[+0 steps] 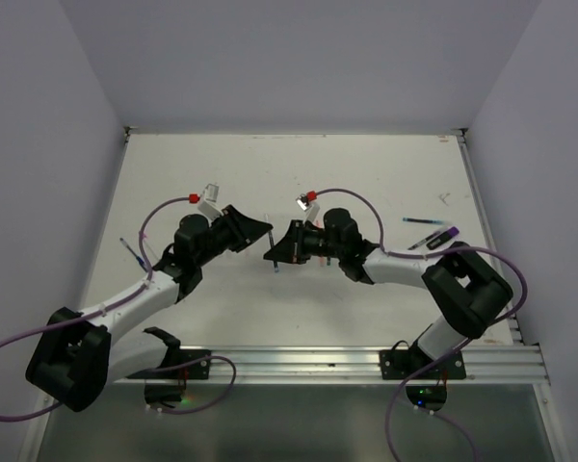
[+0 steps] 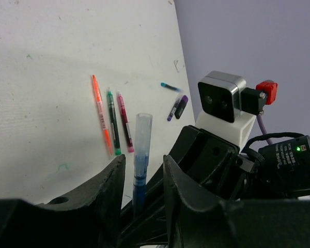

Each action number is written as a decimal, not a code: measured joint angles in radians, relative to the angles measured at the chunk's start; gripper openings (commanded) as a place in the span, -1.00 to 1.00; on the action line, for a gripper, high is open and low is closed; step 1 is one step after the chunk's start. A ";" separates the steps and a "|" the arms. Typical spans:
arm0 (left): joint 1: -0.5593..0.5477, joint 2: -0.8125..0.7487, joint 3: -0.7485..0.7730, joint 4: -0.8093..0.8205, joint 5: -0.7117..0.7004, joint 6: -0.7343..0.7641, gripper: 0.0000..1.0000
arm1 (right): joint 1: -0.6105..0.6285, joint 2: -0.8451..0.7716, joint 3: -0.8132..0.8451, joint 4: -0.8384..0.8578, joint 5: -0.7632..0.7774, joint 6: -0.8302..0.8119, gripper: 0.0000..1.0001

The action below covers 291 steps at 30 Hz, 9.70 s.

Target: Open the pen caps

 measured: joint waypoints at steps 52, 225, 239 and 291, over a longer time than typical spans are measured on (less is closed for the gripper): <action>0.006 0.080 0.359 -0.831 -0.628 0.304 -1.00 | -0.073 -0.276 0.080 -0.851 0.643 -0.391 -1.00; 0.333 -0.324 -0.214 -0.047 0.269 -0.043 -1.00 | 0.222 0.056 0.189 -0.134 0.190 -0.072 -0.22; 0.335 -0.349 -0.227 -0.044 0.264 -0.040 -0.99 | 0.220 0.124 0.241 -0.161 0.216 -0.040 -1.00; 0.326 -0.096 0.224 -0.736 -0.179 0.293 -1.00 | 0.329 -0.043 0.256 -0.866 0.772 -0.336 -1.00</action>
